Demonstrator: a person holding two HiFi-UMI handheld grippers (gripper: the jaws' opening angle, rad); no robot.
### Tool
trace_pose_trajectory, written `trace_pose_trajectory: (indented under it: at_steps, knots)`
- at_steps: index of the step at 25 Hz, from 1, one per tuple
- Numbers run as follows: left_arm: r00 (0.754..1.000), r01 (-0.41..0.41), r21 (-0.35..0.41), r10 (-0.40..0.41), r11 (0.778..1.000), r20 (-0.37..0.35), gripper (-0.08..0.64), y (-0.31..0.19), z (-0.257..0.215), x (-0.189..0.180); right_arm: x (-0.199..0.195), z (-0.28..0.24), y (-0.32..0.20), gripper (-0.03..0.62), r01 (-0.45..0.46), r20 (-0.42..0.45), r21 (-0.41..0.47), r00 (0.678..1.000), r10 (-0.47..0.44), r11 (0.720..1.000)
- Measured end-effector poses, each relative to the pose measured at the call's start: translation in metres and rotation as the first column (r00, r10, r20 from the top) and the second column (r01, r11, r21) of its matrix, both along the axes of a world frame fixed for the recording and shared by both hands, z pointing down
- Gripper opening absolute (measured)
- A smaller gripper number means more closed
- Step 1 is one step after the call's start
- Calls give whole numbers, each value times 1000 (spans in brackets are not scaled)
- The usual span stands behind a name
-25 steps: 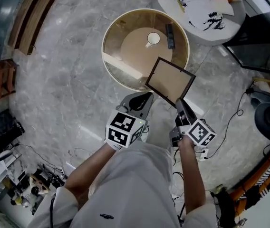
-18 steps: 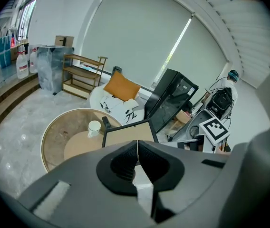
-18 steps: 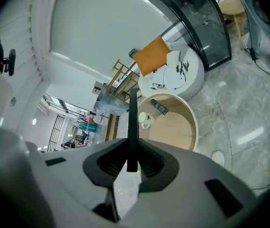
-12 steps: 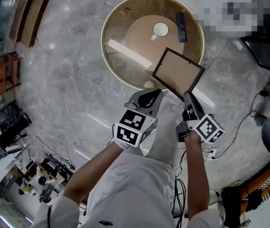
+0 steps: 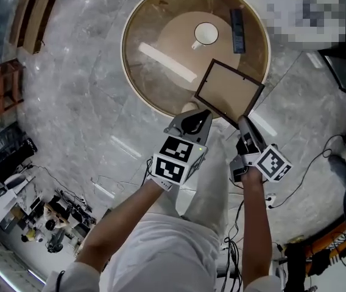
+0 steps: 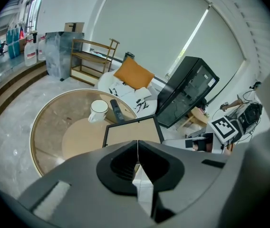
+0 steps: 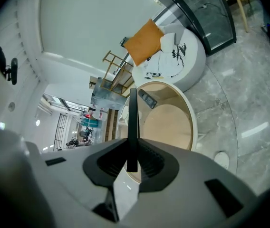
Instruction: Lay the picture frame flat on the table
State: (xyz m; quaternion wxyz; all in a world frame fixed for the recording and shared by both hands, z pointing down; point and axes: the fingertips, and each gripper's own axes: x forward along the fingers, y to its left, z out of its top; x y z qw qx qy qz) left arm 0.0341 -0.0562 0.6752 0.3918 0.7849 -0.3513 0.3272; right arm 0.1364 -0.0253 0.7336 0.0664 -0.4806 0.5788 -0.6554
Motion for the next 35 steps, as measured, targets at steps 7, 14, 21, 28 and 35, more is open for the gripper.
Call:
trace_pose_trajectory:
  at_steps: [7,14,21,28,35]
  knots:
    - [1000,17,-26,-17,1000,-4,8,-1,23,9,9,30,-8,60,34,32,5,999,-34,999]
    - [1000,22,-38,-22,999,6,8,-3,44,22,24,56,-10,60,39,41,0,998,-39,999]
    - [1000,24,-37,-23,999,16,8,-12,61,29,38,79,-19,58,40,58,1,998,-41,999]
    - [999,15,-54,-13,998,35,8,-10,86,34,62,116,-18,61,40,-2,-63,999,-40,997]
    - [999,19,-65,-16,998,39,8,-4,93,32,79,139,-26,63,36,-108,-117,993,-49,992]
